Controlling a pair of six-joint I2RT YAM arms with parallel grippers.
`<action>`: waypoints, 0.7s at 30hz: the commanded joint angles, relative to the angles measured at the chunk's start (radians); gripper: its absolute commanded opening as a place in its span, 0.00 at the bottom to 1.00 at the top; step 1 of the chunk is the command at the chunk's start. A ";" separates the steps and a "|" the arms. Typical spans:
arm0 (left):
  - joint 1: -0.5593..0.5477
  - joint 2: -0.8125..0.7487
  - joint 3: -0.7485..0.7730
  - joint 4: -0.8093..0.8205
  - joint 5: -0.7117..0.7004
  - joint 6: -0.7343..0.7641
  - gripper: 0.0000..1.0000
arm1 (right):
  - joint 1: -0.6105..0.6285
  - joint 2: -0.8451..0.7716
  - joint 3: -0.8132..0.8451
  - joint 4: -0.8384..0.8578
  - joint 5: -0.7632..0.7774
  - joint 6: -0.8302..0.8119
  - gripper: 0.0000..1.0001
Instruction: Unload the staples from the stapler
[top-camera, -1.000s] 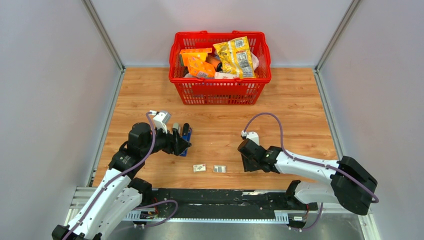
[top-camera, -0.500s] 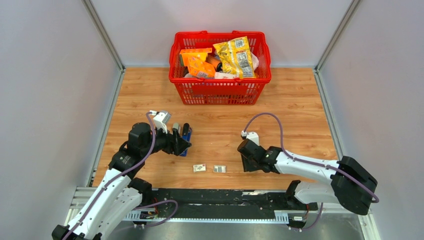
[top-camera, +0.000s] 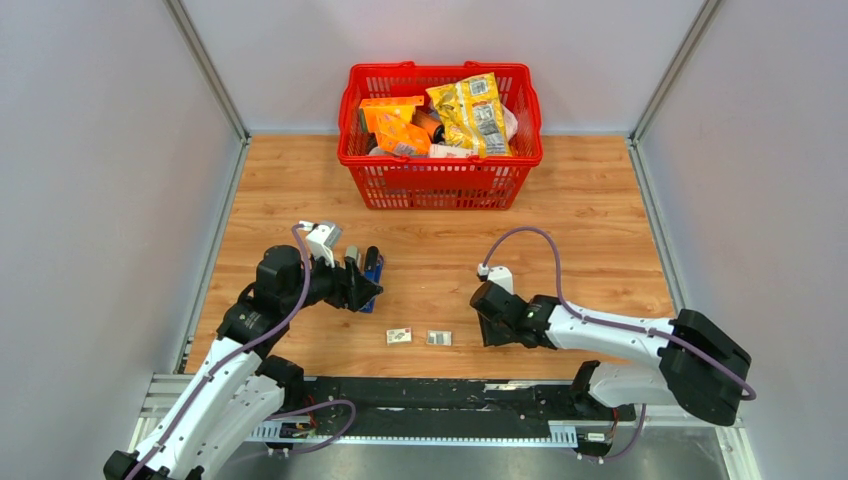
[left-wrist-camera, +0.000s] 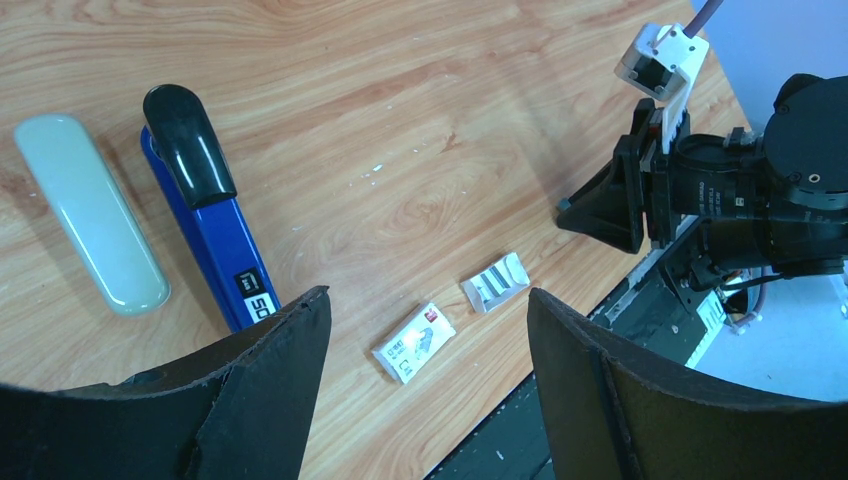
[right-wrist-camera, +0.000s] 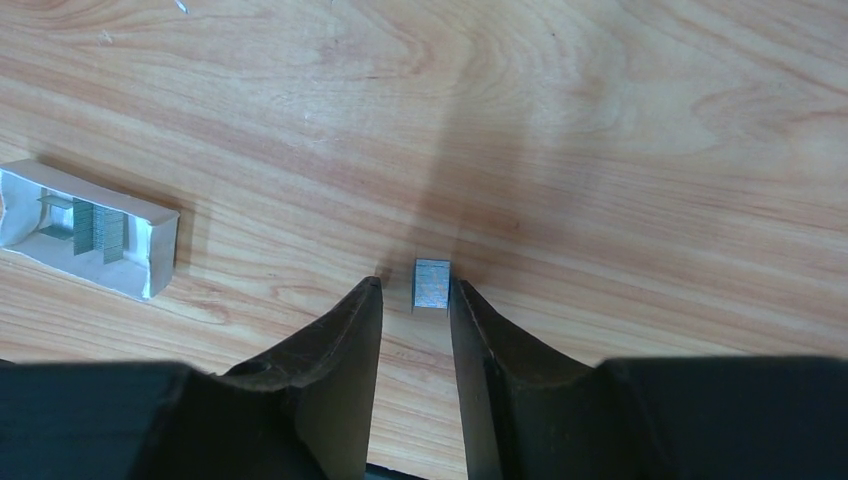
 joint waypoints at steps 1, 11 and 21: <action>0.003 -0.012 0.003 0.034 0.018 0.003 0.79 | 0.008 0.027 0.010 -0.004 -0.010 0.030 0.36; 0.003 -0.008 0.001 0.035 0.017 0.003 0.79 | 0.008 0.047 0.015 -0.010 0.011 0.032 0.24; 0.004 -0.008 0.001 0.034 0.020 0.003 0.79 | 0.017 0.034 0.039 -0.033 0.022 0.038 0.16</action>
